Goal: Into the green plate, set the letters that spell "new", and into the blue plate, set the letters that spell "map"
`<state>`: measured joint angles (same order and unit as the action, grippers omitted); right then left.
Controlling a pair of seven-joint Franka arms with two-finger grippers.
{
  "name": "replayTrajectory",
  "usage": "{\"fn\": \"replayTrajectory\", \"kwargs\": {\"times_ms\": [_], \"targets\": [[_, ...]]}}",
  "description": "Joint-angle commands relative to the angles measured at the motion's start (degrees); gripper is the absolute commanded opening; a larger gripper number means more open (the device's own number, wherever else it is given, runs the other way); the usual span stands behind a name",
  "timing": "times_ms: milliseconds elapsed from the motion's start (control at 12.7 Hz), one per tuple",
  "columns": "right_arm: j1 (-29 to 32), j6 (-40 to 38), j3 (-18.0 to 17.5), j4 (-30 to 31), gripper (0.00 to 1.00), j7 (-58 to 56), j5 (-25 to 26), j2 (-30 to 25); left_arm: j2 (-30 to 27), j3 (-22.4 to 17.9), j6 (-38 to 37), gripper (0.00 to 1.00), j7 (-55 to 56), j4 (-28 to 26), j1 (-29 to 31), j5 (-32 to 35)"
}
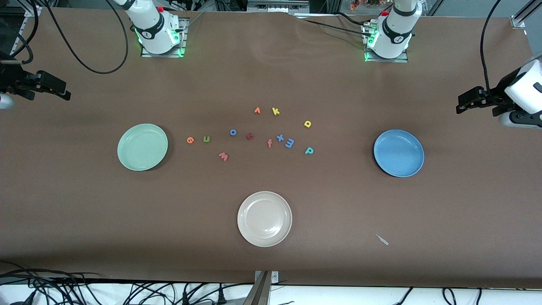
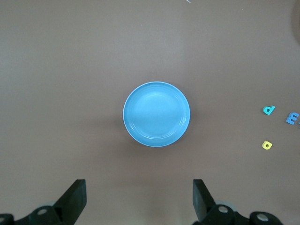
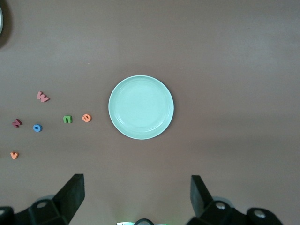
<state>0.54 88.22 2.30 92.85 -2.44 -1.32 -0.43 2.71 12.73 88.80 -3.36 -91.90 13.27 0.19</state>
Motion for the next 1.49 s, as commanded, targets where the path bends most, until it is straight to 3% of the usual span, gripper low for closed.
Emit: {"fn": "replayTrajectory", "kwargs": {"times_ms": [0,235,549,863,1099,1177,1413], "targets": [[-0.01,-0.51,-0.02,0.67,1.00,0.42,0.70,-0.98,0.19,0.01,-0.12,1.00,-1.12,0.93,0.09,-0.54],[-0.10,-0.51,-0.45,0.50,1.00,0.51,0.70,-0.98,0.19,0.01,-0.21,1.00,-1.03,0.93,0.00,-0.54],[-0.62,-2.08,-5.89,-0.47,1.00,0.33,0.52,-0.72,0.28,0.01,-0.21,1.00,-0.68,0.93,-0.17,-0.54],[-2.29,-3.41,-7.92,0.40,1.00,3.24,-1.83,4.45,1.24,-0.17,-0.21,1.00,-0.42,0.93,0.44,-1.59],[-4.41,-3.66,-10.03,2.60,1.00,1.41,-3.25,9.80,8.27,0.09,1.27,1.00,-0.24,1.81,-0.95,-5.82],[-4.49,-3.24,-12.73,3.73,1.00,-1.40,-2.99,10.96,10.19,0.27,1.81,1.00,-0.24,2.07,-2.27,-6.51],[-4.85,8.76,-14.33,12.41,1.00,-3.52,-2.55,11.24,12.84,1.06,5.39,1.00,2.29,1.29,-7.45,-6.78]]}}
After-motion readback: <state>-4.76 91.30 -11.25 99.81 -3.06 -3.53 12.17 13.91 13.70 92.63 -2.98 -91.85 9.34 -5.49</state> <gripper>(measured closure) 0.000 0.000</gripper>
